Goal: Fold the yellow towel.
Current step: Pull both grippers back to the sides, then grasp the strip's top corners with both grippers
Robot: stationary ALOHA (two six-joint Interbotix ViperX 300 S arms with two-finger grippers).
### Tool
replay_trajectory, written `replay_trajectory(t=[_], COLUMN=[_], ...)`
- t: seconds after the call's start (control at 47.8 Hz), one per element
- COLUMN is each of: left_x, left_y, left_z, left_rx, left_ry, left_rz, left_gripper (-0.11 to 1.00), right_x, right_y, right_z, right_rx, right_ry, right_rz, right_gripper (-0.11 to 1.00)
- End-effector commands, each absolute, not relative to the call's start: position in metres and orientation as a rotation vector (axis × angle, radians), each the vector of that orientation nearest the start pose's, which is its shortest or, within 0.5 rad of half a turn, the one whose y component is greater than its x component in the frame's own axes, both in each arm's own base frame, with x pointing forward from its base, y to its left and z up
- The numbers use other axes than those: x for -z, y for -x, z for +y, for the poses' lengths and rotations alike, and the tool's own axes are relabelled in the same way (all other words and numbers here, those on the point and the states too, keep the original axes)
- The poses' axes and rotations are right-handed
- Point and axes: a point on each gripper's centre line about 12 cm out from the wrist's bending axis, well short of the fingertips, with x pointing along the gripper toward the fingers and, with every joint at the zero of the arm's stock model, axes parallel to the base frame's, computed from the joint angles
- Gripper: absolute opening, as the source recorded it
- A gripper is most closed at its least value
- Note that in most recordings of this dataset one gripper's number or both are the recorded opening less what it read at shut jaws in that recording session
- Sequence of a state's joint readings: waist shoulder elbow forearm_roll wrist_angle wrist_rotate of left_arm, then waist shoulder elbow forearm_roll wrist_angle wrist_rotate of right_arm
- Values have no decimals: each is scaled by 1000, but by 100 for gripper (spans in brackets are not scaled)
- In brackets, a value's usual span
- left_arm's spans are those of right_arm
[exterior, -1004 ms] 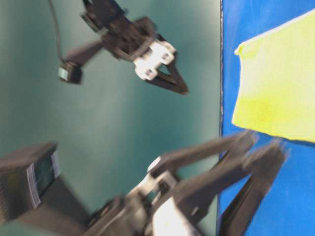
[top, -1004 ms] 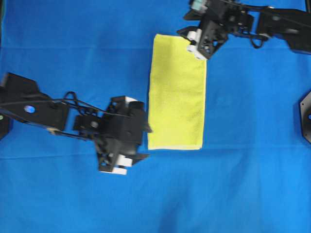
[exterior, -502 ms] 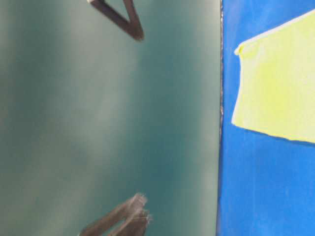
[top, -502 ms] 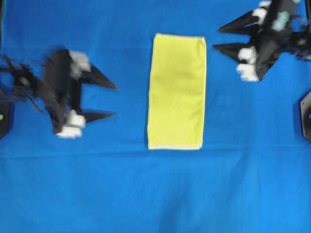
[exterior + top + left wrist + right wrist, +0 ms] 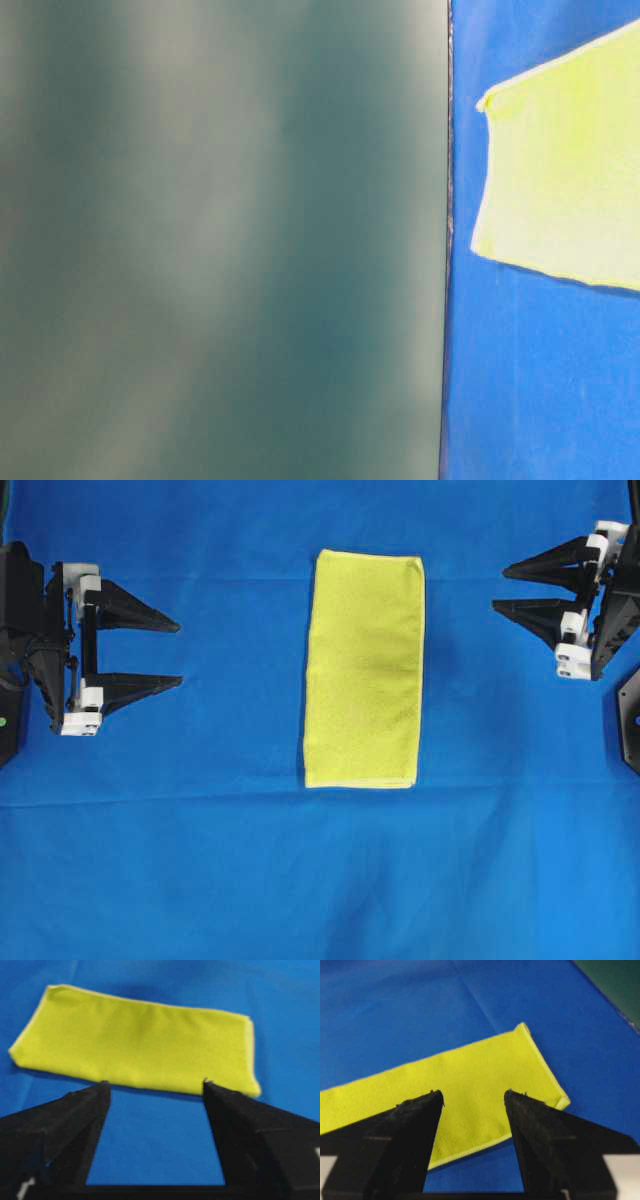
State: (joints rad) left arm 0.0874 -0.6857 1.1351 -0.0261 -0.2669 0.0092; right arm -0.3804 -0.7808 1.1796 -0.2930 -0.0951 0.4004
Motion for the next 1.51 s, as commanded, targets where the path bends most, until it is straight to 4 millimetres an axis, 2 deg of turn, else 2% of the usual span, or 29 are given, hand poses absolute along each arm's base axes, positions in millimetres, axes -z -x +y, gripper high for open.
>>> replay_trajectory(t=[0.0, 0.188, 0.293, 0.439, 0.544, 0.795, 0.983, 1.109, 1.276, 1.486], left_x=[-249, -253, -254, -244, -236, -203, -170, -149, -120, -105], left_y=[-245, -253, -266, -296, -319, -369, -397, -407, -412, -416], left_z=[23, 24, 31, 58, 75, 122, 154, 174, 195, 203], left_rx=[-100, -100, -121, -197, -237, -322, -373, -406, -442, -452], left_ry=[23, 24, 18, 16, 24, 45, 67, 81, 100, 108], left_rz=[166, 156, 142, 196, 234, 324, 380, 412, 461, 483], left_gripper=[71, 71, 71, 71, 71, 71, 71, 71, 71, 71], right_x=[-236, -240, -245, -237, -226, -193, -160, -141, -128, -109], right_y=[-208, -210, -214, -222, -236, -273, -288, -298, -305, -306], right_z=[-79, -80, -90, -117, -134, -168, -186, -192, -193, -197], right_rx=[363, 366, 399, 482, 510, 539, 546, 538, 520, 522], right_ry=[-169, -174, -174, -186, -187, -182, -186, -201, -214, -232], right_rz=[261, 249, 251, 308, 376, 591, 711, 745, 736, 778], right_gripper=[58, 58, 58, 58, 58, 58, 58, 58, 58, 58])
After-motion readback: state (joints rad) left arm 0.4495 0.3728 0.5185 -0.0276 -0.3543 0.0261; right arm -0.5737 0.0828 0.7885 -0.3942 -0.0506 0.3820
